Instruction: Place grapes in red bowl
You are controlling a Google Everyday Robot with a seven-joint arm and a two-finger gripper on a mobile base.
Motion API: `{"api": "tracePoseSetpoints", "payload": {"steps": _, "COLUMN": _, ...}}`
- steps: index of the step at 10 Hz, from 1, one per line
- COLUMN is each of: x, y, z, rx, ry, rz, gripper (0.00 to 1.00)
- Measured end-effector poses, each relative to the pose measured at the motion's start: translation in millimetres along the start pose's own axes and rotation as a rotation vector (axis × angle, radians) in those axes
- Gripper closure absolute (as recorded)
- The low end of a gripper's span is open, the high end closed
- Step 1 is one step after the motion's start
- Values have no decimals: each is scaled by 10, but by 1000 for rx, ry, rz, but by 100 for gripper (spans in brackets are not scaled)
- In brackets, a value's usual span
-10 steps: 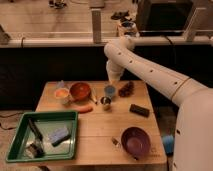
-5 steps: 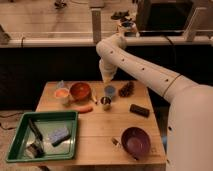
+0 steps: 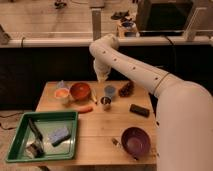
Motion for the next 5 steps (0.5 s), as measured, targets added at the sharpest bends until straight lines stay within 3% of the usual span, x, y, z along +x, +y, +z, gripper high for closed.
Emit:
{"api": "tracePoseSetpoints", "payload": {"steps": 3, "x": 570, "y": 144, "z": 149, "rx": -7, "ry": 3, "rz": 49, "gripper": 28}}
{"api": "tracePoseSetpoints", "payload": {"steps": 5, "x": 972, "y": 275, "z": 237, "rx": -5, "ry": 14, "rz": 72, "gripper": 20}}
